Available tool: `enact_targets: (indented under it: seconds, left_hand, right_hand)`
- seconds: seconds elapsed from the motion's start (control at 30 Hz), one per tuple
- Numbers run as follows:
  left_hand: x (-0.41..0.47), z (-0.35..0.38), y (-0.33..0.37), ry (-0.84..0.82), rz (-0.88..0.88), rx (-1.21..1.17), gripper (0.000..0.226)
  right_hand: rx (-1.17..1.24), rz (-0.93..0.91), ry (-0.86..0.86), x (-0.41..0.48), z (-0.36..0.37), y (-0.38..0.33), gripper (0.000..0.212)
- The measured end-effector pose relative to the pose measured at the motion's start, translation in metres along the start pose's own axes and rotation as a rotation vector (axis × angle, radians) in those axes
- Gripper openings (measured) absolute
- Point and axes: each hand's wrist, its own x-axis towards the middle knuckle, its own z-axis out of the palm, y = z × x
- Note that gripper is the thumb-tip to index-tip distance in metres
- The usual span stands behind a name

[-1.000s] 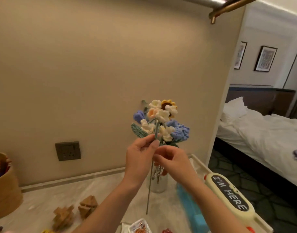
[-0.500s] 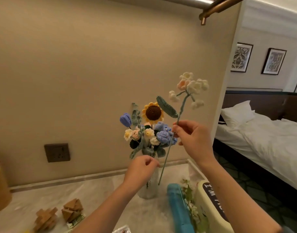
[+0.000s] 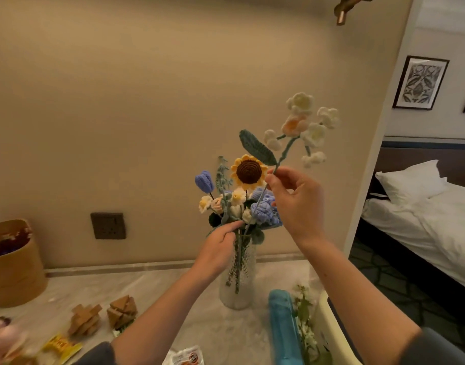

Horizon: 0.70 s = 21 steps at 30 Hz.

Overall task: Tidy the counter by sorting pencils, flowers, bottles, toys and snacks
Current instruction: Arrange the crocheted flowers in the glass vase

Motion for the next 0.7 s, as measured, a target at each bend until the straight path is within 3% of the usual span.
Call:
enact_targets:
  seconds: [0.7]
  left_hand:
    - [0.009, -0.004, -0.006, -0.01, 0.033, -0.024, 0.045]
  right_hand:
    - [-0.126, -0.153, -0.017, 0.015, 0.023, 0.001, 0.009]
